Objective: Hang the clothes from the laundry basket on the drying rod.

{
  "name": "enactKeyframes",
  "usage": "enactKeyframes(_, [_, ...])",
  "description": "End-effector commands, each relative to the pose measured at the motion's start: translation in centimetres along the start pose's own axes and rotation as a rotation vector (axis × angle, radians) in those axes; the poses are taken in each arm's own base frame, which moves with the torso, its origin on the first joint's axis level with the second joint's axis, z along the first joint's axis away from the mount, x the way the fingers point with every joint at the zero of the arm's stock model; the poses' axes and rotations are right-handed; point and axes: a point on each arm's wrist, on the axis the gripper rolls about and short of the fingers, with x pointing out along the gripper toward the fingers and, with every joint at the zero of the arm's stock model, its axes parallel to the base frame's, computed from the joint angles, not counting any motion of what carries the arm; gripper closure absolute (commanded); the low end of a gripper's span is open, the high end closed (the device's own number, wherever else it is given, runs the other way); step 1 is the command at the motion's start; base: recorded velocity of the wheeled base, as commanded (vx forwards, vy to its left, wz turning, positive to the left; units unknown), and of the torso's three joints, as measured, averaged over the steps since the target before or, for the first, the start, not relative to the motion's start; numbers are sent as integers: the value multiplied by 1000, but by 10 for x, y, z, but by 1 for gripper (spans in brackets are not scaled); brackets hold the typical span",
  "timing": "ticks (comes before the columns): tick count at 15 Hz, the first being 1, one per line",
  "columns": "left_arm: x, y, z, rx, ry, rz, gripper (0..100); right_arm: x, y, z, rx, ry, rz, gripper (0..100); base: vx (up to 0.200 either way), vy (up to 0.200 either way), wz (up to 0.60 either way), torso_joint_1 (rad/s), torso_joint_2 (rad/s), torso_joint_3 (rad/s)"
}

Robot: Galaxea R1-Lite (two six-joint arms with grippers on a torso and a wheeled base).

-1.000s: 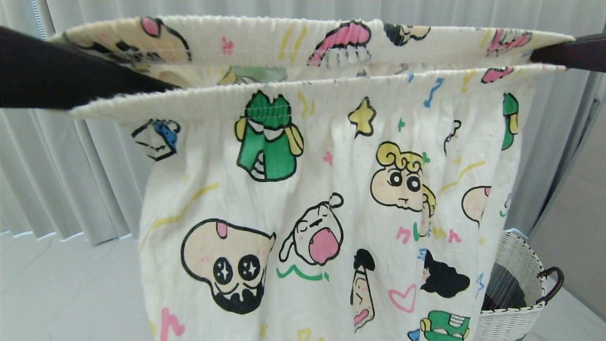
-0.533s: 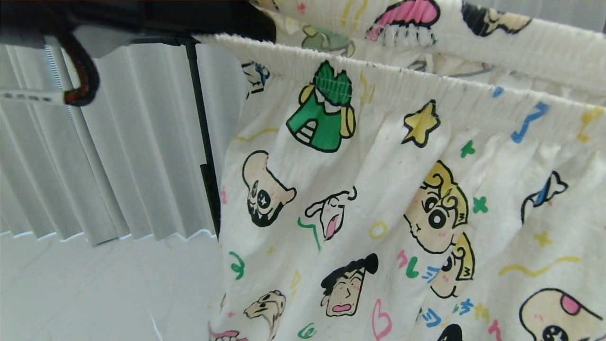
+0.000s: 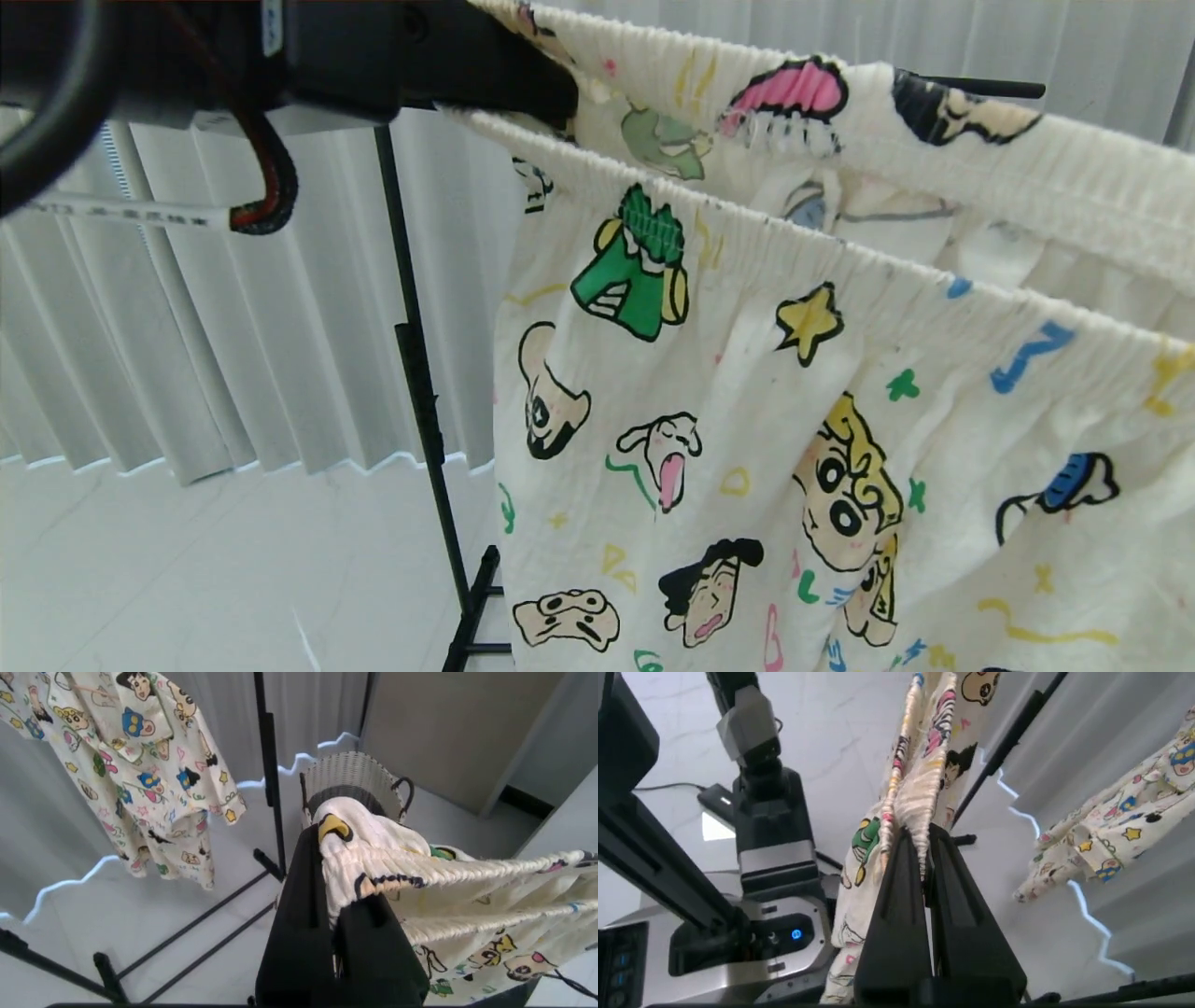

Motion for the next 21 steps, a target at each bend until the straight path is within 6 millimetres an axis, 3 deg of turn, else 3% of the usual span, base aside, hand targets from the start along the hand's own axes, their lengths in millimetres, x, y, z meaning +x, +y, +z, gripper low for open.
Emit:
enactKeyframes(1, [-6,2,-7,5,36,8,100,1,-2,-2,7,12,-36,100,0,0,0,0,0,0])
enactKeyframes(5, [-29,9,-33,26,198,26,100,14,-21,-12,47,102,-354,100,0,0,0,0,0,0])
enactKeyframes(8, [-46,11,-46,-122,309,42,100,46,-46,-10,16,-6,-488,100,0,0,0,0,0,0])
enactKeyframes(11, [-66,5,-49,-249,337,-86,100,81,-62,-5,-22,-117,-510,100,0,0,0,0,0,0])
enactKeyframes(13, [-99,4,-50,-370,354,-333,100,110,-75,1,-34,-185,-512,100,0,0,0,0,0,0])
enactKeyframes(15, [-106,5,-51,-371,344,-348,100,127,-80,2,-38,-200,-503,100,0,0,0,0,0,0])
enactKeyframes(21, [-108,4,-57,-349,367,-360,100,134,-77,1,-39,-189,-487,100,0,0,0,0,0,0])
